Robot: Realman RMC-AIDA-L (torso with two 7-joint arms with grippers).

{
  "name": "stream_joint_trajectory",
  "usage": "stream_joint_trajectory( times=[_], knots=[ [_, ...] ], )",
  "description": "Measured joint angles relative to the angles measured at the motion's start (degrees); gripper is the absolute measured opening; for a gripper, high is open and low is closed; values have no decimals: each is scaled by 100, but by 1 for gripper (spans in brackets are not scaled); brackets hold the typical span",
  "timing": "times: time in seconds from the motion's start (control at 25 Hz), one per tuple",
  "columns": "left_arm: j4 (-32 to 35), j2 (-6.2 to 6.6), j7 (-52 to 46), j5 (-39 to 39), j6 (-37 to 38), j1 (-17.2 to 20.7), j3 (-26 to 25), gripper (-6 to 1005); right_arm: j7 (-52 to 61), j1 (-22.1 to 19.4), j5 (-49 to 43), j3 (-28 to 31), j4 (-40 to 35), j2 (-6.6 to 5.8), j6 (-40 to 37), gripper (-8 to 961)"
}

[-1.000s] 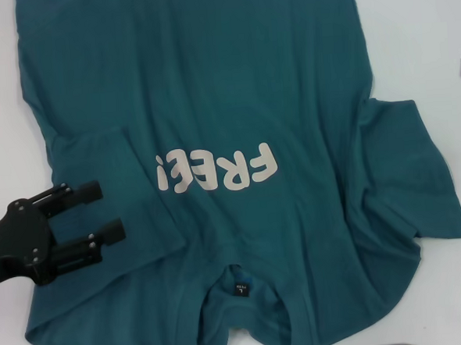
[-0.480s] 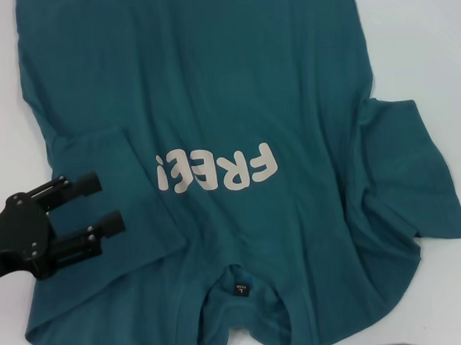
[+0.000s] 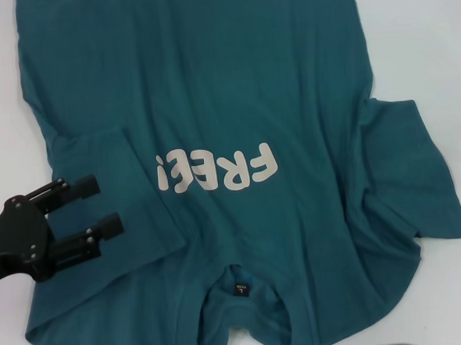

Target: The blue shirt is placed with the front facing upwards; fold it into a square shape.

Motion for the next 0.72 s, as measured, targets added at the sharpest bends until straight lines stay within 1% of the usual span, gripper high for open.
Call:
stream_joint_trajectory(
  times=[0.28, 0.48, 0.72],
  knots=[
    [0, 0, 40, 0, -12, -2, -7, 813, 41, 38, -128, -224, 33, 135, 113, 895],
    [0, 3, 60, 0, -23, -6, -9, 812, 60, 110, -245, -240, 213, 157, 311, 895],
    [0, 9, 63, 1, -54, -11, -9, 812, 71, 145, -251, -245, 228, 189, 512, 895]
  ],
)
